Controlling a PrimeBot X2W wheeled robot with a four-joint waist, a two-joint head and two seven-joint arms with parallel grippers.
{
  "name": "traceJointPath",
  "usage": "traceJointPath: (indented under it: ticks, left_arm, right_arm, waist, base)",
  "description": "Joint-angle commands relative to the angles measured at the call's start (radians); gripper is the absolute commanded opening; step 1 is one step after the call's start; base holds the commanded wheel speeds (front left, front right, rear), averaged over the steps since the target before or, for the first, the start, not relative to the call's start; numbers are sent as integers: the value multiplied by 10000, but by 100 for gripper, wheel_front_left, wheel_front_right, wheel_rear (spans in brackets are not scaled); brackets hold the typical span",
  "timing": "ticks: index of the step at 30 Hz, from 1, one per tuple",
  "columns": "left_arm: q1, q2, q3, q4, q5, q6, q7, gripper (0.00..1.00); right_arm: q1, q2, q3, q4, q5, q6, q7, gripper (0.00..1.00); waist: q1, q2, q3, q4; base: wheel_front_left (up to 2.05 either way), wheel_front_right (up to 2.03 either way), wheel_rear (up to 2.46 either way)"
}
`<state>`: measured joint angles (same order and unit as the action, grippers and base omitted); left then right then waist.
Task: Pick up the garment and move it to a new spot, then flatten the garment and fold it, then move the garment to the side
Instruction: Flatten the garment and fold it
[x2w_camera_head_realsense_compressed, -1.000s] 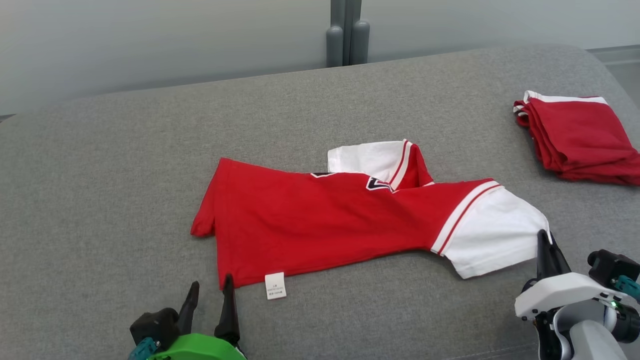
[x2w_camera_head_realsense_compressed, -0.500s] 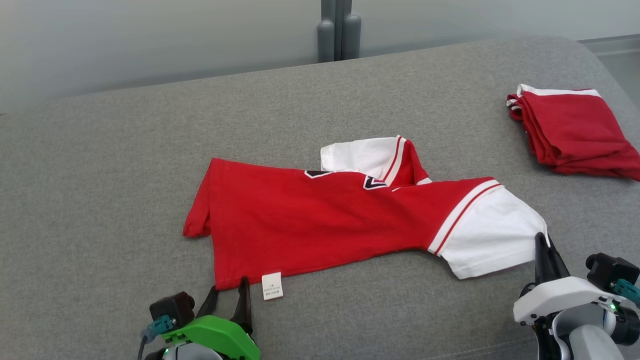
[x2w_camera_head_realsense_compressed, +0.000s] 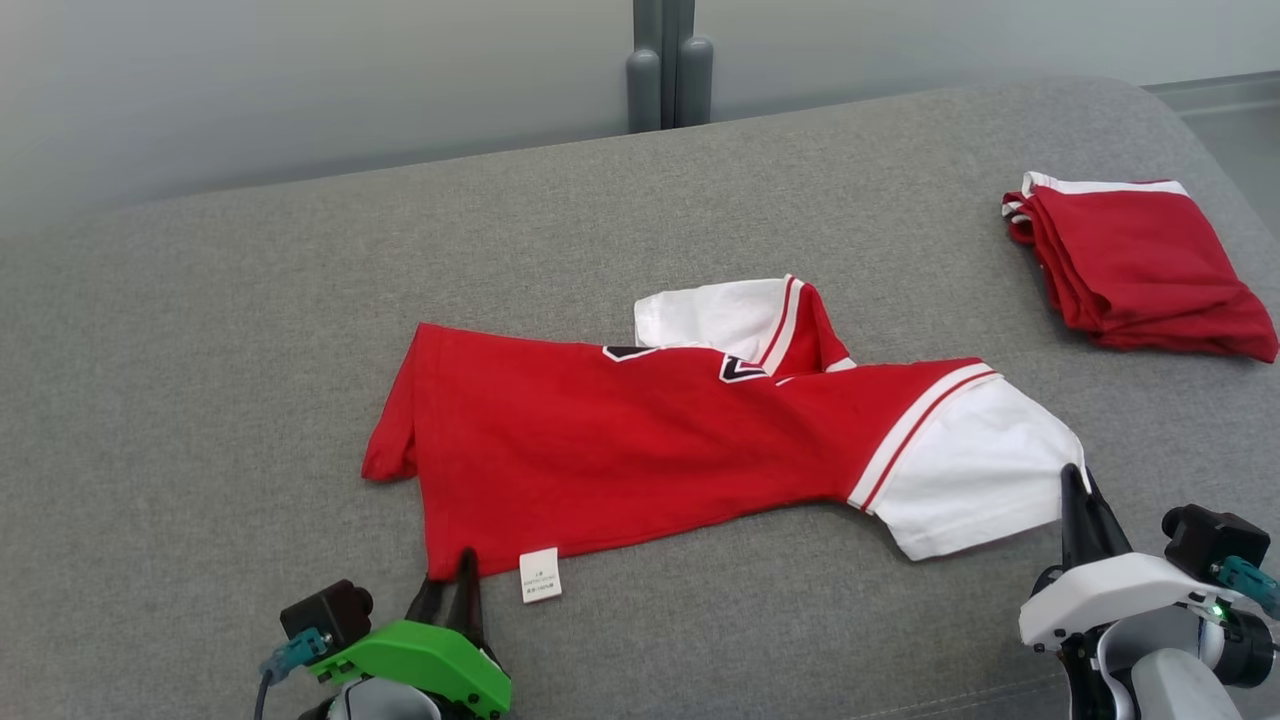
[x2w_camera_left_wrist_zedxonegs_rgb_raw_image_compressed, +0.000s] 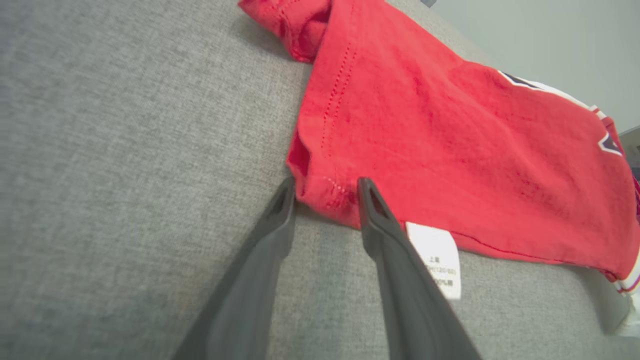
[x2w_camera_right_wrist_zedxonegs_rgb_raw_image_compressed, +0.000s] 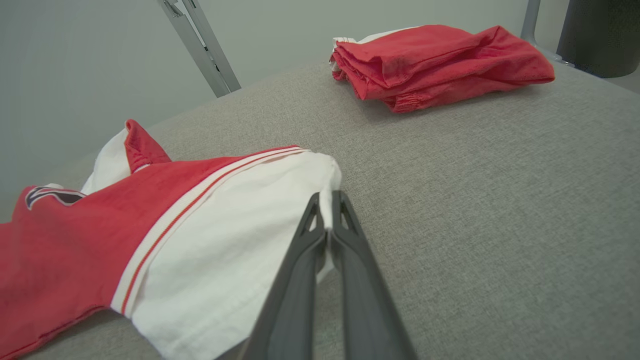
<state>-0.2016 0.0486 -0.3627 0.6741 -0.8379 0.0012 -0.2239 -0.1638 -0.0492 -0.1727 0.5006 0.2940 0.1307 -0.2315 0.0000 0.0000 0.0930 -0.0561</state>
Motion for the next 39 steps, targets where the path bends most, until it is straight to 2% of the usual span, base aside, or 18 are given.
traceJointPath:
  ticks: [1, 2, 4, 5, 7, 11, 19, 30, 39]
  left_arm:
    - [-142, 36, -33, 66, -98, -11, -55, 55]
    - [-190, 36, -72, 133, -174, -26, -77, 47]
    - [-287, 36, -101, 269, -336, -69, -164, 37]
    - [-379, 41, -84, 362, -575, -104, -249, 20]
    - [-448, 38, -125, 481, -701, -113, -317, 0]
    - [-593, 39, -101, 497, -729, -208, -407, 0]
    - [-217, 39, 1062, -1510, 463, -376, -412, 0]
    - [235, 132, 1593, -4704, 1510, -393, -403, 0]
    - [301, 639, 1602, -7242, 2087, -3, -258, 0]
  right_arm:
    - [148, -31, 24, -40, -4, 0, -7, 0]
    - [153, -31, 47, -40, -7, 0, -7, 0]
    - [166, -32, 77, -35, -17, 0, -6, 0]
    - [157, -32, 100, -28, -33, 0, -1, 0]
    - [152, -31, 123, -22, -52, 0, 5, 0]
    - [161, -31, 196, -120, -44, 0, -27, 0]
    - [122, -81, 494, -1406, 602, 0, 8, 0]
    - [375, -472, 604, -4355, 1399, 0, 899, 0]
    - [390, -406, 303, -6789, 1694, 2, 1805, 0]
  waist:
    - [0, 0, -15, -6]
    - [0, 0, -30, -10]
    - [0, 0, -60, -15]
    - [0, 0, -98, -23]
    - [0, 0, -144, -33]
    - [0, 0, -257, -60]
    - [0, 0, -628, -86]
    - [0, 0, -1114, -153]
    - [0, 0, -1247, -270]
  base:
    - [0, 0, 0]
    - [0, 0, 0]
    - [0, 0, 0]
    - [0, 0, 0]
    - [0, 0, 0]
    - [0, 0, 0]
    - [0, 0, 0]
    - [0, 0, 0]
    - [0, 0, 0]
